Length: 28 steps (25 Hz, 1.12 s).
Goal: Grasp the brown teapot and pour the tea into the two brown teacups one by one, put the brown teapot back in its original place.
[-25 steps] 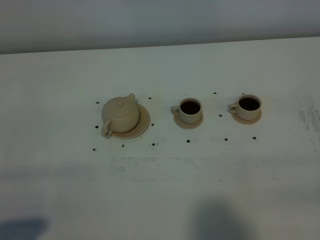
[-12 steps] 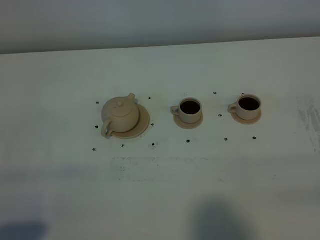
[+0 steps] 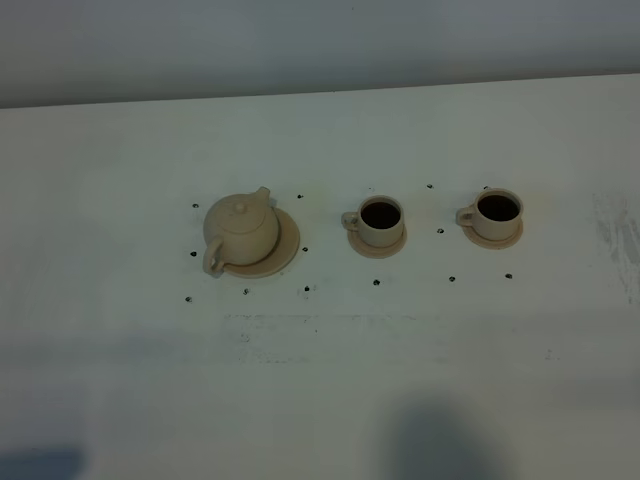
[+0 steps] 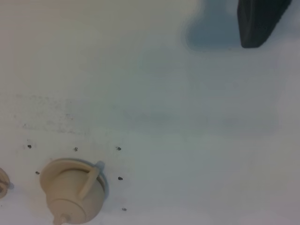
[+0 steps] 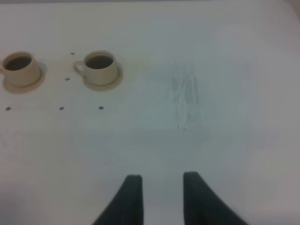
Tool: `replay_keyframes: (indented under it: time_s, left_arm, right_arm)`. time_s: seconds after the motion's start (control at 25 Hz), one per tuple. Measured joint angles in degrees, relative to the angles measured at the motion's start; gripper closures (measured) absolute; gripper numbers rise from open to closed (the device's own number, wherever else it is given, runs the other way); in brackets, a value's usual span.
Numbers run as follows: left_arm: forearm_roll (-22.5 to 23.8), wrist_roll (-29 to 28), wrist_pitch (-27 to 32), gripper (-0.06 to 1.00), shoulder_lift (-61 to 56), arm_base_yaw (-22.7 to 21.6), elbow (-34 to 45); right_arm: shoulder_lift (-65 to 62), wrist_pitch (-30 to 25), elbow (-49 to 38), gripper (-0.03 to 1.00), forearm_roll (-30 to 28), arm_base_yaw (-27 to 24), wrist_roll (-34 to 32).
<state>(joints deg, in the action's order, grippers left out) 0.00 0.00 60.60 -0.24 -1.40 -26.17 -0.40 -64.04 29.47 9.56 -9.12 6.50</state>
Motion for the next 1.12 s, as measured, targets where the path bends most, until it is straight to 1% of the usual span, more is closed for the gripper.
replay_keyframes:
  time_s: [0.88,1.12]
  left_arm:
    - [0.0,0.0,0.0,0.48,0.0,0.0,0.0]
    - [0.0,0.0,0.0,0.48,0.0,0.0,0.0]
  right_arm:
    - [0.0,0.0,0.0,0.74,-0.05,0.0,0.0]
    - [0.0,0.0,0.0,0.74,-2.37,0.0,0.62]
